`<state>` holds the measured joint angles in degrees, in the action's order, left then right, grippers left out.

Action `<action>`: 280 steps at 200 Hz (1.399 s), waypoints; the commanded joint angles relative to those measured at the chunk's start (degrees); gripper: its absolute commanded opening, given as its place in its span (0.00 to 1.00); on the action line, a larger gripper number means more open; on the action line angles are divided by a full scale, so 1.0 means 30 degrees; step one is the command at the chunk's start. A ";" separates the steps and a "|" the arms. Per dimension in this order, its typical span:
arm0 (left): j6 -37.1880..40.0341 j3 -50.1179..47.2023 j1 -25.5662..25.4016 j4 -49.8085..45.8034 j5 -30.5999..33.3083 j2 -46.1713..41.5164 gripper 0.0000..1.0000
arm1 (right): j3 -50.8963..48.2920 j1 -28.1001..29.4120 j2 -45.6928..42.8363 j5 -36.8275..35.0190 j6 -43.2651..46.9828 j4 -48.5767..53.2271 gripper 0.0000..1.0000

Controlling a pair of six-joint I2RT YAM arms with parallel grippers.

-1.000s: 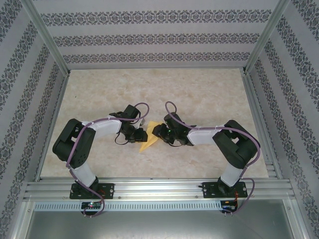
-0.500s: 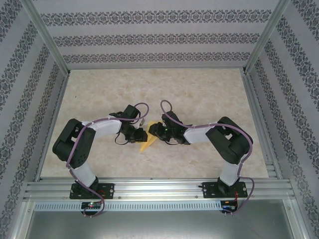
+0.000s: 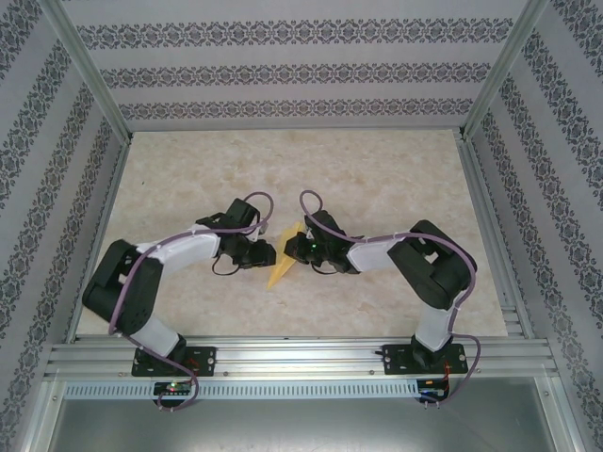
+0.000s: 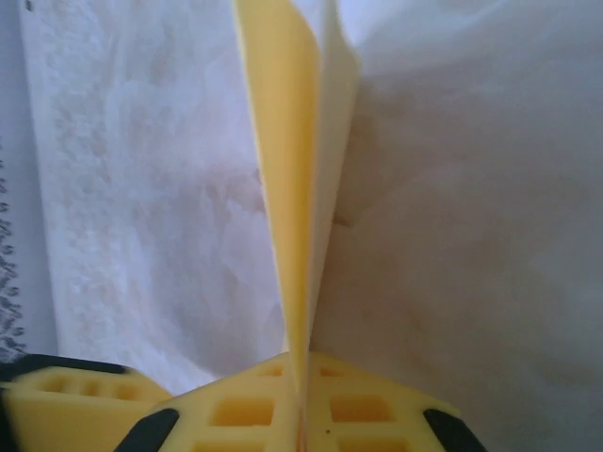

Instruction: Fold a paper plane with a square sheet of paper (pick it up from the middle)

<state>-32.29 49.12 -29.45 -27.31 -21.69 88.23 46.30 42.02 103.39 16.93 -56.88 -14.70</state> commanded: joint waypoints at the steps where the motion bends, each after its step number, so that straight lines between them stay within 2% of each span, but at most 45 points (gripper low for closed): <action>1: -0.1049 -0.0492 -0.0276 -0.0080 0.2357 -0.2822 0.38 | 0.1878 -0.0365 -0.2624 -0.1233 0.3069 0.5724 0.08; 25: -0.1199 -0.0872 -0.0247 -0.1167 0.4876 -0.5700 0.40 | 0.5733 -0.0279 -0.4413 -0.5618 0.6770 1.6471 0.08; 52: -0.1546 -0.1483 -0.0139 -0.2148 0.7773 -0.8532 0.43 | 1.0247 0.0105 -0.4269 -1.1803 0.8573 2.7025 0.10; 75: -0.2128 -0.2078 0.0069 -0.2469 0.9547 -1.0248 0.45 | 1.3366 0.1043 -0.2076 -1.6677 0.7839 3.3807 0.10; 92: -0.2586 -0.2343 0.0148 -0.2785 1.0495 -1.1185 0.45 | 1.4709 0.1716 -0.0078 -1.7699 0.6860 3.6478 0.10; 107: -0.2987 -0.2523 0.0205 -0.3150 1.1227 -1.1945 0.46 | 1.5669 0.2459 0.1444 -1.7745 0.6416 3.6502 0.11; 145: -0.3416 -0.2865 0.0242 -0.4144 1.2831 -1.4106 0.50 | 1.8298 0.4007 0.6155 -1.5365 0.5935 3.4649 0.12; 177: -0.3200 -0.2957 0.0308 -0.4604 1.2889 -1.4587 0.53 | 2.1074 0.4957 0.9595 -1.4370 0.4701 3.4355 0.12; 207: -0.3221 -0.2963 0.0343 -0.4724 1.2575 -1.4370 0.53 | 2.1987 0.5340 1.0828 -1.3296 0.3875 3.3327 0.12; 233: -0.3155 -0.2988 0.0337 -0.4659 1.2510 -1.4350 0.53 | 2.1483 0.5570 1.0509 -1.2195 0.3722 3.1797 0.20; 255: -0.3081 -0.2903 0.0363 -0.4572 1.2318 -1.4124 0.54 | 2.1478 0.5761 1.0125 -1.1316 0.4029 3.0856 0.36; 280: -0.3046 -0.2695 0.0382 -0.4666 1.2219 -1.4012 0.55 | 2.0767 0.5878 0.8411 -0.9920 0.4876 2.8525 0.48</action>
<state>-41.30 40.84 -28.91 -39.59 15.35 46.09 109.91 58.63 135.11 -17.93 -43.70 78.76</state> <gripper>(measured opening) 0.540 0.426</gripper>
